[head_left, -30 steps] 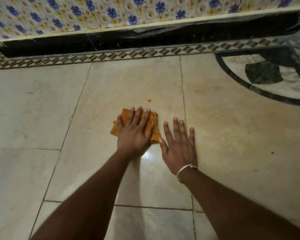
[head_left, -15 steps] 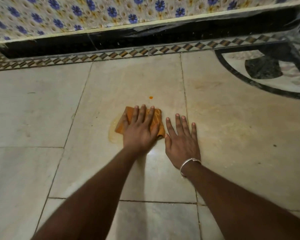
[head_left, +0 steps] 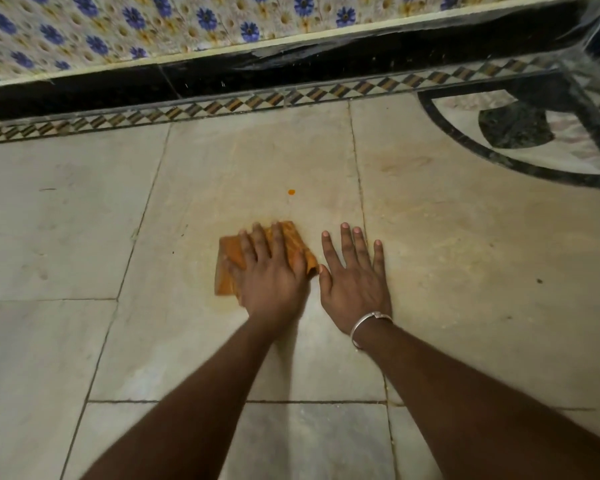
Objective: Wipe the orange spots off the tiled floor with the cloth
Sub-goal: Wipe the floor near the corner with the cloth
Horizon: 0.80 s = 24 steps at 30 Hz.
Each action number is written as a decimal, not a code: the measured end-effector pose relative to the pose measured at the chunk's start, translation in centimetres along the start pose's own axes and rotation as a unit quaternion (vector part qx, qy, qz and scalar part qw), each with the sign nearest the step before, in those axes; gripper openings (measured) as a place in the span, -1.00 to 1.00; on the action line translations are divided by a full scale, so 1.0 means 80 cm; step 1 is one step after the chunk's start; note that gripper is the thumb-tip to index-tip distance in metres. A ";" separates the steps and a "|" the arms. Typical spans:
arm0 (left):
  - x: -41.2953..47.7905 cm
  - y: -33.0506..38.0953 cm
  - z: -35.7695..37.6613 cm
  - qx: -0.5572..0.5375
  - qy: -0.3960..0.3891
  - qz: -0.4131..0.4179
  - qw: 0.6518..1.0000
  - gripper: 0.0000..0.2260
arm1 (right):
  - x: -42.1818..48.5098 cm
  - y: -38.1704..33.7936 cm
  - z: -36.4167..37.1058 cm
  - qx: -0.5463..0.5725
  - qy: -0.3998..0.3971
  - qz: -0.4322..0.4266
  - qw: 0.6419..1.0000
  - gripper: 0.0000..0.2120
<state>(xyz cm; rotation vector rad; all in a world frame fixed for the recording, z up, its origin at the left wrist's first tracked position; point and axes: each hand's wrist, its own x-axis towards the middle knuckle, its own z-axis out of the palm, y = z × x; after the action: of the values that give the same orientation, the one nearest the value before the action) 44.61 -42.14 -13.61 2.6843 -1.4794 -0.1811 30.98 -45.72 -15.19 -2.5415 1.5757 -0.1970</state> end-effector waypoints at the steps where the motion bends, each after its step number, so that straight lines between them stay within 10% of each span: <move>1: 0.016 -0.010 -0.002 0.011 -0.002 0.045 0.999 -0.35 | -0.002 -0.001 0.001 -0.001 -0.002 -0.001 1.000 -0.41; 4: 0.066 -0.050 -0.011 0.022 -0.010 0.097 0.995 -0.35 | -0.003 -0.001 0.001 -0.002 0.000 -0.004 1.000 -0.41; 11: -0.017 -0.062 -0.006 -0.028 0.022 -0.128 0.991 -0.35 | -0.003 -0.001 -0.002 0.000 -0.004 0.002 1.000 -0.40; 19: 0.045 -0.025 -0.009 0.023 -0.012 0.097 0.995 -0.35 | -0.002 -0.001 -0.001 -0.005 -0.005 -0.002 1.000 -0.40; 24: 0.090 -0.107 -0.020 -0.007 -0.007 -0.011 1.000 -0.34 | -0.002 0.000 0.001 0.004 -0.001 -0.001 1.000 -0.40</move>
<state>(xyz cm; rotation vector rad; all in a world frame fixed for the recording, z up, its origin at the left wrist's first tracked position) 55.80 -43.66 -13.56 2.6958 -1.4469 -0.2104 30.88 -45.55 -15.29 -2.5366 1.5691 -0.2001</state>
